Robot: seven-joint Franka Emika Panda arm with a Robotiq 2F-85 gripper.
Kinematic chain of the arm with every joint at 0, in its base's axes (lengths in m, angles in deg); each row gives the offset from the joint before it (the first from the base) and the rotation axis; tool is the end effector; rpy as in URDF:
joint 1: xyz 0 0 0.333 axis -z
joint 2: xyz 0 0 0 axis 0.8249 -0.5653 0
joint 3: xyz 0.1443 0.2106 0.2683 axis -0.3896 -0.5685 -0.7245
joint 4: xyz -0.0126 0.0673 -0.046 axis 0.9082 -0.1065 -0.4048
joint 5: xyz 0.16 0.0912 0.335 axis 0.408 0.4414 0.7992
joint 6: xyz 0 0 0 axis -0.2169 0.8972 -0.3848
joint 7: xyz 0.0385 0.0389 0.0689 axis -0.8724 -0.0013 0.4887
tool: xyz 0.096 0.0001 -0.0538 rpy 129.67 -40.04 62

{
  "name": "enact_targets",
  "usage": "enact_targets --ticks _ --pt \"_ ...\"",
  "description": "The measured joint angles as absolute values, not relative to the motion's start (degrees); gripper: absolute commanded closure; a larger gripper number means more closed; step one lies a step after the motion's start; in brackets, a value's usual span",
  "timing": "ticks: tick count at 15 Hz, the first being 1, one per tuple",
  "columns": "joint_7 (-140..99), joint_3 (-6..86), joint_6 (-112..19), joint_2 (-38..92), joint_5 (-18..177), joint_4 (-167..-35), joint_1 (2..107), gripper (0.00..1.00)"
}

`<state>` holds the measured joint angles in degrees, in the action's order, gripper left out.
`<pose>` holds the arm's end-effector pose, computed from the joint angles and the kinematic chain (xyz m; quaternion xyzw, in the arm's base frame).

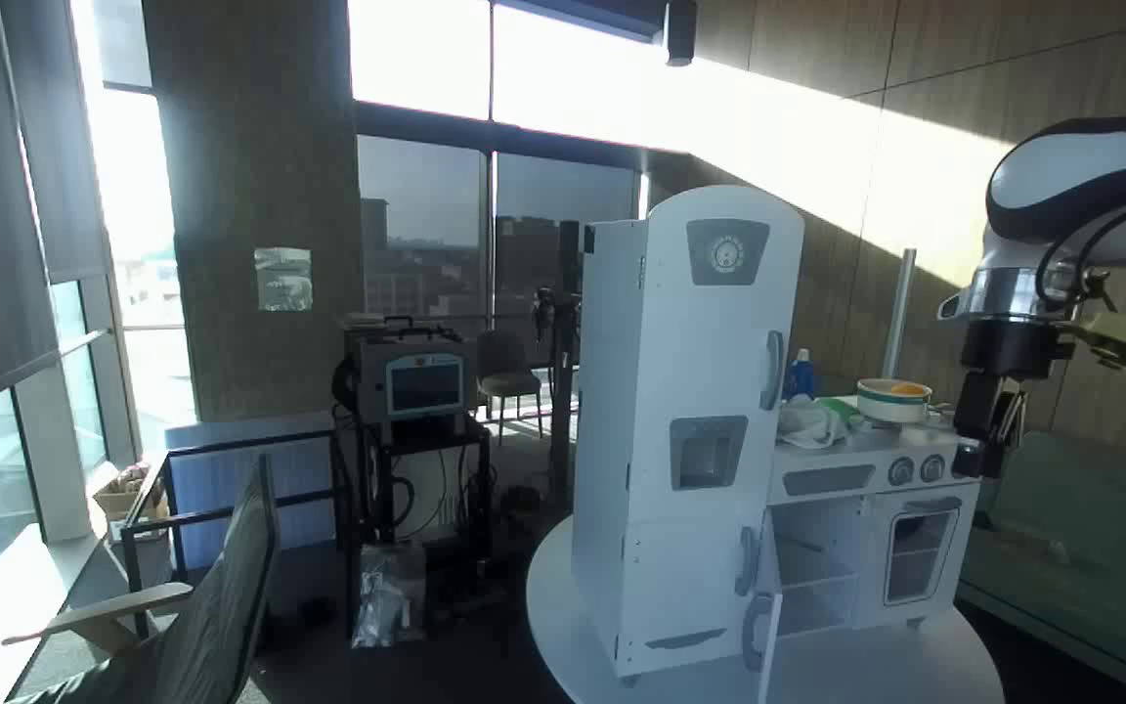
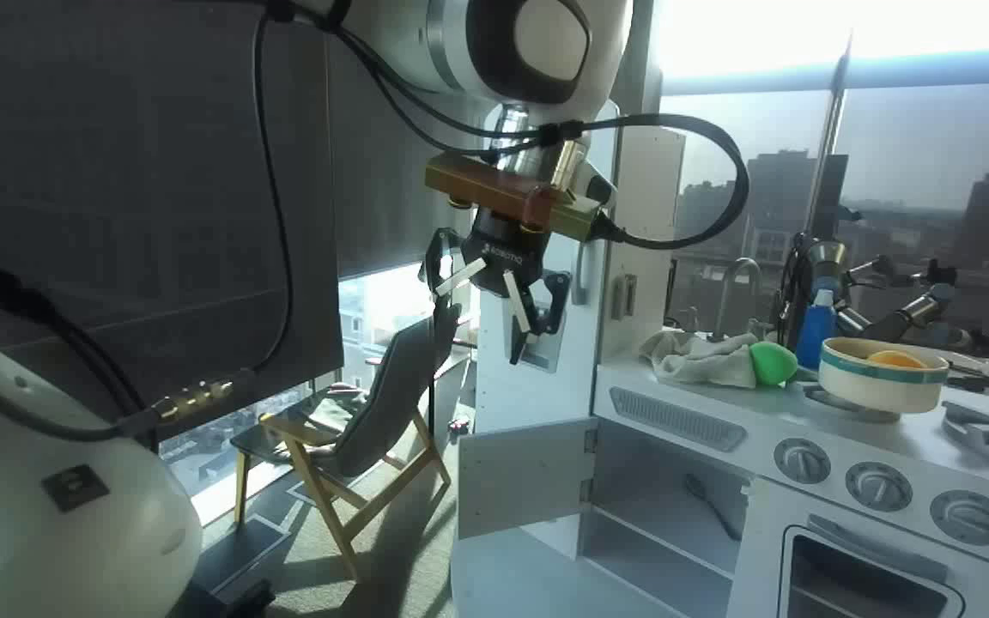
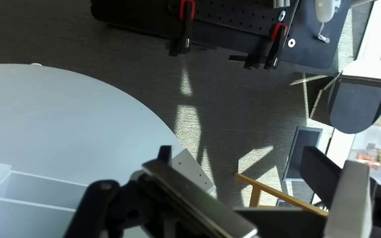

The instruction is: Close the cabinet door on the left and open the cabinet door on the lower right

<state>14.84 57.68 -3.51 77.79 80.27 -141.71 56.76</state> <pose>0.2866 -0.1586 0.5718 -0.9865 -0.1118 0.0355 0.1142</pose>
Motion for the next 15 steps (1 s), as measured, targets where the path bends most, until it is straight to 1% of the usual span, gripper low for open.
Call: enact_targets --ticks 9,12,15 --pt "15.1 57.6 -3.4 77.8 80.5 -141.4 56.8 0.00" --pt "17.7 56.7 -3.9 75.7 83.3 -144.3 55.4 0.00" --pt "20.5 54.2 -8.0 72.0 88.7 -148.0 52.9 0.00"
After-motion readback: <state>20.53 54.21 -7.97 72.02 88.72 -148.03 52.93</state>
